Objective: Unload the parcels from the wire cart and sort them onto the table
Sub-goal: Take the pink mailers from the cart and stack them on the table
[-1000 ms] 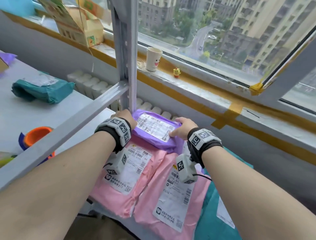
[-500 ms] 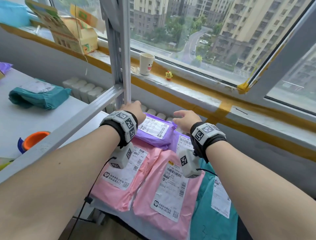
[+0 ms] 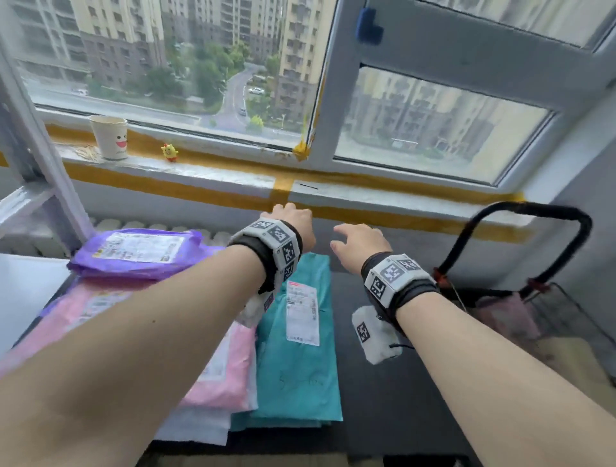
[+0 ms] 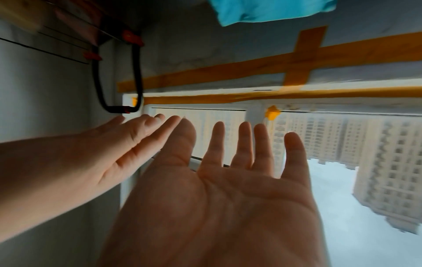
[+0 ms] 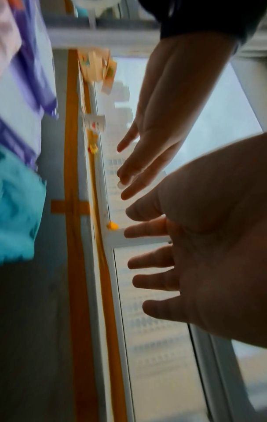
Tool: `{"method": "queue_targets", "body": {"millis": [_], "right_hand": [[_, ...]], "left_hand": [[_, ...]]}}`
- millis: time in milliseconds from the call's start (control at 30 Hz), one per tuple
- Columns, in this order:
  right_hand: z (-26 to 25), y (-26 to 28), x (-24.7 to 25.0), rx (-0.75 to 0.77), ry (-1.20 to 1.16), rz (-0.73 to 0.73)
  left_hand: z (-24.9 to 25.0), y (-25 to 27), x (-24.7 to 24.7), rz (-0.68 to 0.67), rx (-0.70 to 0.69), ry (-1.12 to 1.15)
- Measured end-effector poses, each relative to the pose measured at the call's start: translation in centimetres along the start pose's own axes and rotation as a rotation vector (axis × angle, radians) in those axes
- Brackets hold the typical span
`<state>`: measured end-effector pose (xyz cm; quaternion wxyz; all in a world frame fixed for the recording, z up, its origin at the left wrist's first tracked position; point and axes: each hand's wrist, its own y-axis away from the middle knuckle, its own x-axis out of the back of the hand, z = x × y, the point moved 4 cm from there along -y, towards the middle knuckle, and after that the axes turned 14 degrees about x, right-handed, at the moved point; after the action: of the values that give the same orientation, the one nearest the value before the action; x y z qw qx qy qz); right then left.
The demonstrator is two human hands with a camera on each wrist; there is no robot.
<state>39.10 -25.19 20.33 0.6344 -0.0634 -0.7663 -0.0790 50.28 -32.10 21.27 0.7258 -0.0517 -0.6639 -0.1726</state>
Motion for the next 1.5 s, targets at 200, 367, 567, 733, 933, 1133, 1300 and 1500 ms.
{"method": "queue_targets", "body": {"millis": [200,367,567,733,933,1133,1300,1500], "right_hand": [[12.5,11.5,2.0,-0.163,0.046,0.023],[23.2,21.9,2.3,-0.262,0.041,0.039],[34.5,30.5,1.3,-0.368,0.021,0.04],[42.2,34.7,-0.2,-0.445,-0.07,0.019],[50.2,35.6,-3.2,-0.522,-0.168,-0.066],[57.3,33.8,-8.3,-0.491,-0.236,-0.334],[61.8,31.7,-14.4,-0.413,-0.273,-0.651],[62.6,30.0,-19.1,-0.239,-0.307,-0.915]], "left_hand": [[14.5,7.4,-2.9,-0.004,-0.164,-0.069],[26.1,14.5,-6.3,-0.01,-0.306,-0.129],[37.7,20.9,-11.2,0.012,-0.445,-0.155],[44.3,22.8,-15.5,-0.069,-0.498,-0.215],[50.8,21.2,-21.6,-0.159,-0.526,-0.281],[57.0,17.6,-28.6,-0.337,-0.484,-0.194],[59.3,15.6,-34.2,-0.508,-0.383,-0.152],[59.2,14.8,-39.3,-0.65,-0.244,-0.15]]}}
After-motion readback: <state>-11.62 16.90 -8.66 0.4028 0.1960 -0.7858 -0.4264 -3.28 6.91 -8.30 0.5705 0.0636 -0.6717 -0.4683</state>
